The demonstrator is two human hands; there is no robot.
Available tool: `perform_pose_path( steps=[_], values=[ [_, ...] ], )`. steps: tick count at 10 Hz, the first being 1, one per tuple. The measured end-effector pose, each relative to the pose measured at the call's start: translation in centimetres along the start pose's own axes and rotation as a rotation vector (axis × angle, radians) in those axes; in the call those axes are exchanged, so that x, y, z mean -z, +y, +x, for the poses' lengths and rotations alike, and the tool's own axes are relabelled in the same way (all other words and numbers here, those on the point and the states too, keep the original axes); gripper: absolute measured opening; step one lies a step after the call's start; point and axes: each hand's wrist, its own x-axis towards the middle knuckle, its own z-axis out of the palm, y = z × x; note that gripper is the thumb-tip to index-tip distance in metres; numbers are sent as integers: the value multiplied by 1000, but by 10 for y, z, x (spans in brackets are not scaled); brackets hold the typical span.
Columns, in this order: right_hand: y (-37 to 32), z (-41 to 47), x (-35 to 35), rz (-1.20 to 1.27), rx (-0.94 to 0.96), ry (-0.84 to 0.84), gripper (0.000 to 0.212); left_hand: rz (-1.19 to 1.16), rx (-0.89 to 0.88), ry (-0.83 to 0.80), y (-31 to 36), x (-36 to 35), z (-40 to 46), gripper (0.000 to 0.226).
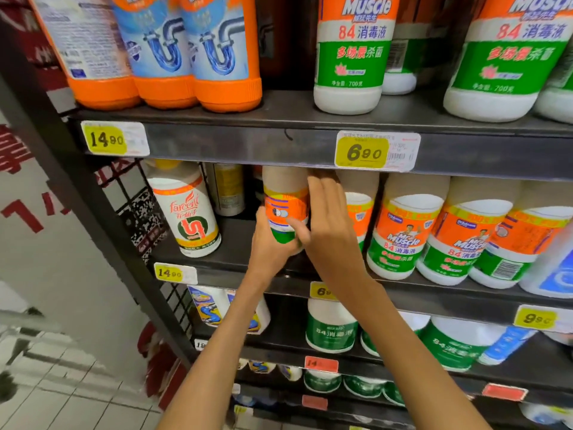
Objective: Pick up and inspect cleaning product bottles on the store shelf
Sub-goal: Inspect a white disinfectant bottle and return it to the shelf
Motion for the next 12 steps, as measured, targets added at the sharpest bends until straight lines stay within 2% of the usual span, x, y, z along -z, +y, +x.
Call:
perform_pose_path(
  steps=[1, 2, 3, 4, 6, 7, 8, 9, 10, 11, 12],
  values=[
    [-8, 3, -14, 97, -20, 140, 50, -16, 0, 1, 0, 9, -2, 66],
    [-32, 3, -17, 199, -79, 182, 50, -73, 22, -51, 2, 23, -15, 78],
    [-50, 0, -20, 375, -131, 181, 53, -86, 14, -86, 1, 37, -40, 87],
    [-75, -6, -17, 600, -155, 160, 52, -176, 19, -83, -4, 50, -64, 77],
    [-111, -27, 1, 748, -133, 42, 59, -289, 57, -207, -15, 79, -92, 75],
    [-115, -33, 10, 882, -240, -20, 52, -330, 159, -318, -11, 90, -97, 76],
    [-105, -31, 19, 1075, -376, -133, 44, -339, 238, -398, -4, 96, -100, 65],
    [-92, -22, 24, 1286, -531, -181, 35, -444, 322, -480, 0, 101, -112, 68],
    [-87, -24, 19, 1517, -661, -321, 43, -660, 460, -567, -2, 96, -135, 83],
    [-90, -33, 12, 1523, -712, -375, 49, -730, 483, -663, -4, 92, -149, 83],
    [-90, -36, 16, 1386, -790, -277, 41, -663, 513, -601, -4, 94, -146, 99]
  ],
)
